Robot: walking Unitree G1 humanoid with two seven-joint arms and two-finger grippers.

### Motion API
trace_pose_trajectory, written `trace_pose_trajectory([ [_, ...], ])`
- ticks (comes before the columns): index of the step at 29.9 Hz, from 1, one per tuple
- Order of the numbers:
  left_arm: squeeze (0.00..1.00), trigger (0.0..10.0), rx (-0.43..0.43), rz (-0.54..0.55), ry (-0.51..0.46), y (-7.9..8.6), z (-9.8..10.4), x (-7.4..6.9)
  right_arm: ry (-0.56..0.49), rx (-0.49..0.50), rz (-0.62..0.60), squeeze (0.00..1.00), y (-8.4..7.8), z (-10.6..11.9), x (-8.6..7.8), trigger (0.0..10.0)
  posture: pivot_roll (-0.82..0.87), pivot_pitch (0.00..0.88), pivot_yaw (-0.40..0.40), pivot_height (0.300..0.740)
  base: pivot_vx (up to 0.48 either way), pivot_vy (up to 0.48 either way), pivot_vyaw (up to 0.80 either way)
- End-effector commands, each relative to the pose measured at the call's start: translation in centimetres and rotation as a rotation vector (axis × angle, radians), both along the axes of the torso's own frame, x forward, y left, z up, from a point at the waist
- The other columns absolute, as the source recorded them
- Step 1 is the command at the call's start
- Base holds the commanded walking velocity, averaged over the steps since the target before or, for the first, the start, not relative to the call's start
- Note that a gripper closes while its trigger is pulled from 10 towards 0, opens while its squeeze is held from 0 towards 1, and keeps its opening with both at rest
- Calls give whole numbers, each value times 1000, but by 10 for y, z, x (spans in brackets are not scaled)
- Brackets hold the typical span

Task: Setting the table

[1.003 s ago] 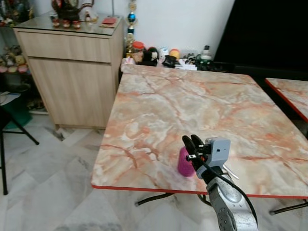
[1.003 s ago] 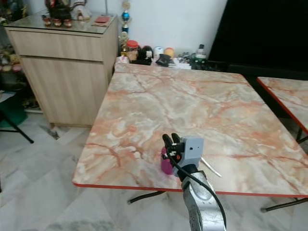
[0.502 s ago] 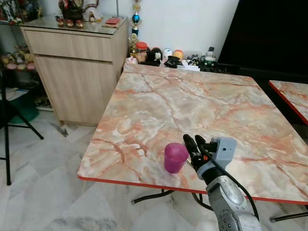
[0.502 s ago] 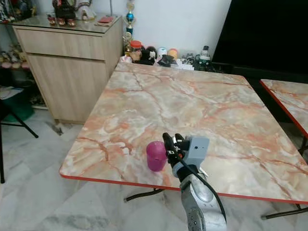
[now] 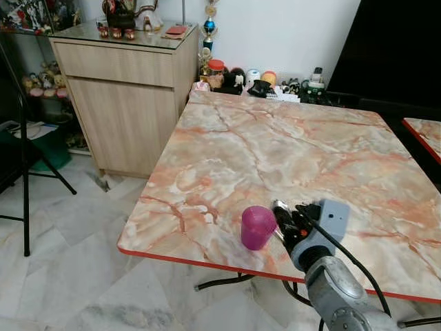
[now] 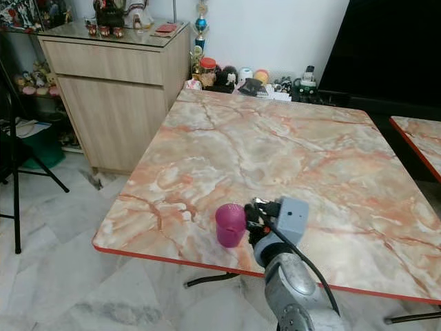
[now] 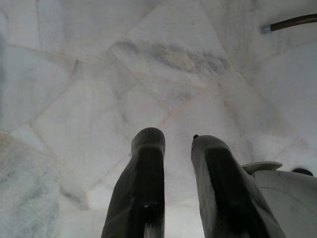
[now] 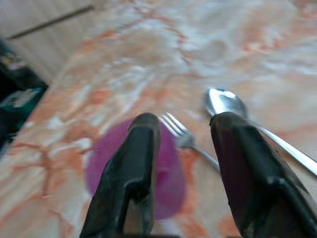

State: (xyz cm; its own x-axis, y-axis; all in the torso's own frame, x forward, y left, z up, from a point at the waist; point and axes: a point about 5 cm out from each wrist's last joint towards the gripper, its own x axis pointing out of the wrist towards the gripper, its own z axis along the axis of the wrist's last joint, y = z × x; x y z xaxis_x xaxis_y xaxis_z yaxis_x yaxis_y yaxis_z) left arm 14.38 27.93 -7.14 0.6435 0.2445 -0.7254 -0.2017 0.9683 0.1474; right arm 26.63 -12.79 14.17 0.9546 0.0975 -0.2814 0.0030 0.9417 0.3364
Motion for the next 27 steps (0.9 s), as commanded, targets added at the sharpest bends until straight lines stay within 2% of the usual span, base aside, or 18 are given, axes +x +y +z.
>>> trace_pose_trajectory([
  [1,0,10000,-2,-3,8,-1,-1,-3,23,84,-70,0,0,10,4,10000,119,36,-77,740,0,0,0],
  [8,0,10000,-3,-2,9,-1,-2,-4,87,97,-67,0,-2,3,7,10000,122,36,-76,740,0,0,0],
  [15,0,10000,-3,-3,14,-2,-3,-6,78,156,-1,0,8,4,12,10000,124,38,-76,740,0,0,0],
  [27,0,10000,1,-38,21,-6,-4,-5,117,163,65,0,17,-8,17,10000,125,38,-76,740,0,0,0],
])
